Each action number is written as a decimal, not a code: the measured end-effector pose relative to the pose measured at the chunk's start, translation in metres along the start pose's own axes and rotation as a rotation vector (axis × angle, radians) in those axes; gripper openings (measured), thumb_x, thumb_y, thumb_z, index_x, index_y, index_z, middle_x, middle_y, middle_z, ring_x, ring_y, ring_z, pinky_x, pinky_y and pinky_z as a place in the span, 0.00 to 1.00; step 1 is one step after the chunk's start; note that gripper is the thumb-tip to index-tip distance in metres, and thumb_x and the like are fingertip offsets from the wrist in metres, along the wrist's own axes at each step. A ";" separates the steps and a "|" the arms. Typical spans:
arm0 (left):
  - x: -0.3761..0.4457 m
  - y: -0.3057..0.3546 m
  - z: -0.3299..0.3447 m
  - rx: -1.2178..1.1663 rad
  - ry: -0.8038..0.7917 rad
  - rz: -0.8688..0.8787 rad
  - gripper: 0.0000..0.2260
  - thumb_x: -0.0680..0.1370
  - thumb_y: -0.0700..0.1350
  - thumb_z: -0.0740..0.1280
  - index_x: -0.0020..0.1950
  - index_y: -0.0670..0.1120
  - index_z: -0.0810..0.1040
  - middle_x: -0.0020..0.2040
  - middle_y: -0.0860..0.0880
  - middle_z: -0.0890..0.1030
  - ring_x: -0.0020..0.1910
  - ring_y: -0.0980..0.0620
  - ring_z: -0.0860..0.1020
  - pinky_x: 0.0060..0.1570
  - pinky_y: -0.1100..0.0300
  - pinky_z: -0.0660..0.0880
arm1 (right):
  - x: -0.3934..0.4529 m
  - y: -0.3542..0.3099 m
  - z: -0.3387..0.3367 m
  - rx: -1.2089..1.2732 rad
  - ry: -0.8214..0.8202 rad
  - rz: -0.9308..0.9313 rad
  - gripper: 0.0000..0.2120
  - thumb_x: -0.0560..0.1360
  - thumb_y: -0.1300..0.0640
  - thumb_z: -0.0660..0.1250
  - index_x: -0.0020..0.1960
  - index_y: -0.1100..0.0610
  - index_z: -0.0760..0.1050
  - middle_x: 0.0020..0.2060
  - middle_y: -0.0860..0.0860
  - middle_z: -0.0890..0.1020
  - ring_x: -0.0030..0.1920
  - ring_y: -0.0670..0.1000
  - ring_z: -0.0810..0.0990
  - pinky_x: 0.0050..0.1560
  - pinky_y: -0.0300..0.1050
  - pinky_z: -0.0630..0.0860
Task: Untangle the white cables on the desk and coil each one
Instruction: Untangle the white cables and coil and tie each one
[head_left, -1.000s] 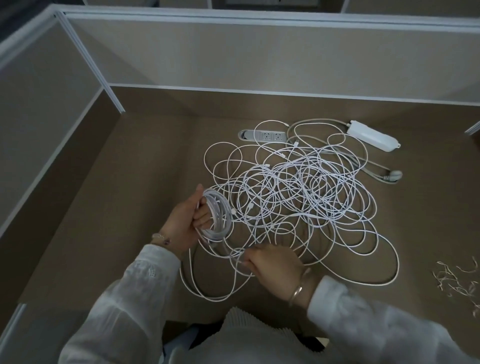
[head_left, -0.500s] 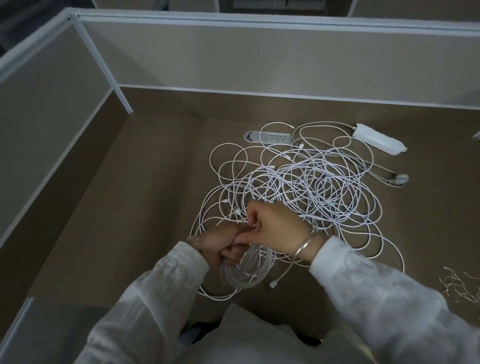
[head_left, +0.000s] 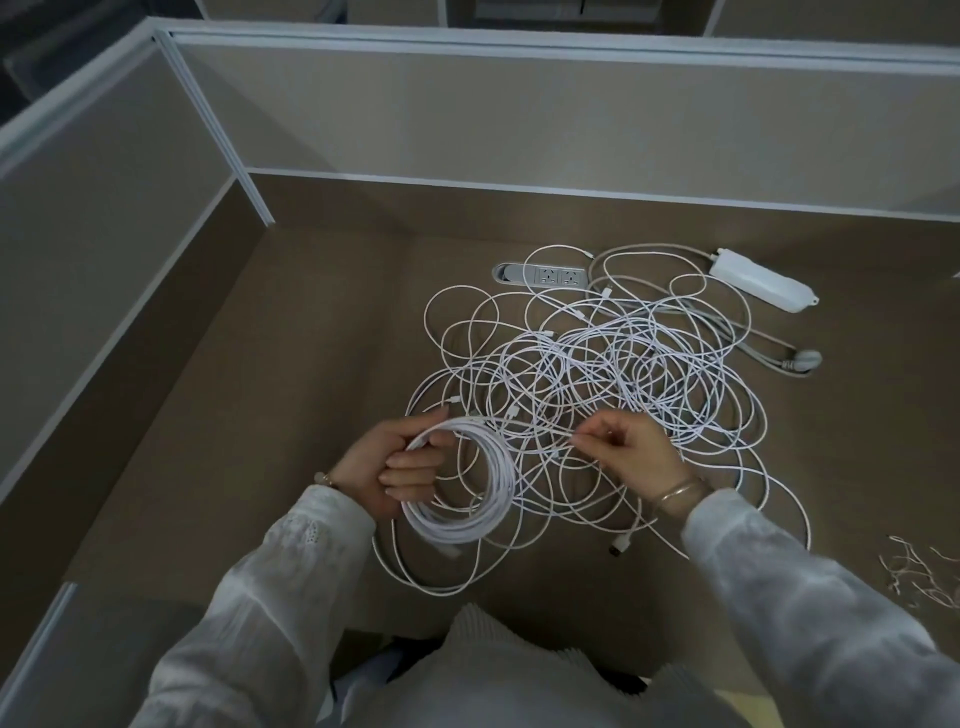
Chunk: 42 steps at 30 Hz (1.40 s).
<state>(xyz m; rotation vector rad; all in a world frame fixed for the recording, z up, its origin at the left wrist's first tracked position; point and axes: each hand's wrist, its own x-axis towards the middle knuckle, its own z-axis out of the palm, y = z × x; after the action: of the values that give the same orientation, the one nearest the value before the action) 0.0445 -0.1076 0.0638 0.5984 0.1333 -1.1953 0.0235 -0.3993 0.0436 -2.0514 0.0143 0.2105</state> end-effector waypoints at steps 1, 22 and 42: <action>-0.001 0.001 -0.004 -0.033 -0.007 0.032 0.13 0.76 0.50 0.70 0.37 0.45 0.73 0.19 0.54 0.58 0.15 0.57 0.55 0.14 0.65 0.58 | -0.005 0.006 0.003 0.000 0.034 0.036 0.06 0.72 0.62 0.72 0.39 0.53 0.79 0.29 0.49 0.79 0.26 0.44 0.75 0.30 0.37 0.73; 0.055 -0.024 0.052 0.248 0.728 0.537 0.17 0.81 0.49 0.63 0.34 0.46 0.64 0.21 0.51 0.60 0.19 0.54 0.57 0.22 0.64 0.58 | -0.033 -0.082 0.060 0.239 -0.396 0.568 0.10 0.72 0.70 0.66 0.33 0.66 0.74 0.17 0.50 0.75 0.16 0.45 0.73 0.19 0.36 0.72; 0.057 -0.041 0.055 0.193 0.780 0.393 0.15 0.80 0.50 0.64 0.39 0.41 0.74 0.27 0.43 0.77 0.24 0.47 0.77 0.27 0.59 0.76 | -0.049 -0.103 0.053 0.363 -0.448 0.744 0.09 0.80 0.58 0.56 0.46 0.63 0.71 0.35 0.61 0.81 0.25 0.57 0.78 0.26 0.44 0.77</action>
<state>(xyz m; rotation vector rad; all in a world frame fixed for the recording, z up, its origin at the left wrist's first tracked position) 0.0178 -0.1924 0.0717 1.1829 0.5361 -0.5477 -0.0222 -0.3077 0.1175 -1.5206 0.5044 1.0421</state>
